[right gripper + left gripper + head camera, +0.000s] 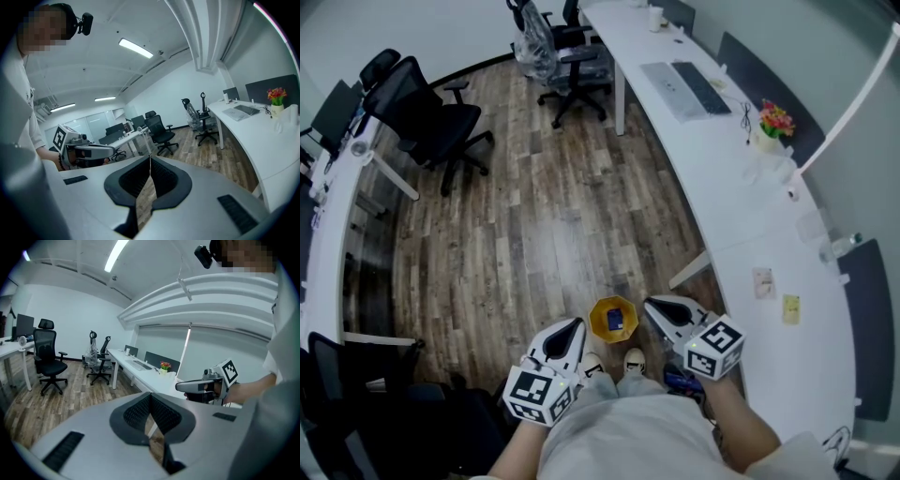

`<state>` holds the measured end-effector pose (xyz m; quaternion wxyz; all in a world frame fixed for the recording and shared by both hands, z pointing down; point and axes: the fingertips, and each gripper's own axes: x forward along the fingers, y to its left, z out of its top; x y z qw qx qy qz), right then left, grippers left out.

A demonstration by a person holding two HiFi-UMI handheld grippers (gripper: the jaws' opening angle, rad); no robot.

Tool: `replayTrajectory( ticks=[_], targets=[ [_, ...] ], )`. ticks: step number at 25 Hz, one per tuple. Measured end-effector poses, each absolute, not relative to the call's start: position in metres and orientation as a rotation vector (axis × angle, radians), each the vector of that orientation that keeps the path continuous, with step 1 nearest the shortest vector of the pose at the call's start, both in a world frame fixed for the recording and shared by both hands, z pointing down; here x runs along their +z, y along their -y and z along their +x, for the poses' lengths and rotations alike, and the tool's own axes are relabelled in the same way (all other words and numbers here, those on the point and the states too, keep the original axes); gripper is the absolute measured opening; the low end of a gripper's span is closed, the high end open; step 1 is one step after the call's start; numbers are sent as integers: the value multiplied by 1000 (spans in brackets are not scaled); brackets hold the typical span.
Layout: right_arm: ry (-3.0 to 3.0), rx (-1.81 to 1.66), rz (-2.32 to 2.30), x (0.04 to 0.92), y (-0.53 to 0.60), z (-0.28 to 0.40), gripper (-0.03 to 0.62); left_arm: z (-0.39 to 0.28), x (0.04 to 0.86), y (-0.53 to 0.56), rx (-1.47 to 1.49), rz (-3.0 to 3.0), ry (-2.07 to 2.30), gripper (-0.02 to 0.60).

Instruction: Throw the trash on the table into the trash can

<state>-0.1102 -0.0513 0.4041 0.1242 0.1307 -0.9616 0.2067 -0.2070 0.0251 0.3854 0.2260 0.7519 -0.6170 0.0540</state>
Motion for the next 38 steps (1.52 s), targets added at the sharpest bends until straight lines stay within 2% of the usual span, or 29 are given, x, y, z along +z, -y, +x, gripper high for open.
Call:
replayTrajectory(
  ticks=[10,16,24,32,38],
  targets=[
    [2755,541,591,407,63,-83,35,-199,390,-12,173,2189,1578,2],
    [2653,559,953,412,70,6,34,-156,393,16,190,2313,1333,2],
    [2500,608,1390,418,57,135,34,-61,396,50,266,2497,1023,2],
    [2376,601,1570,431,56,238,35,50,394,82,313,2592,837,2],
    [2142,508,1709,471,80,326,40,109,391,108,329,2619,803,2]
  ],
)
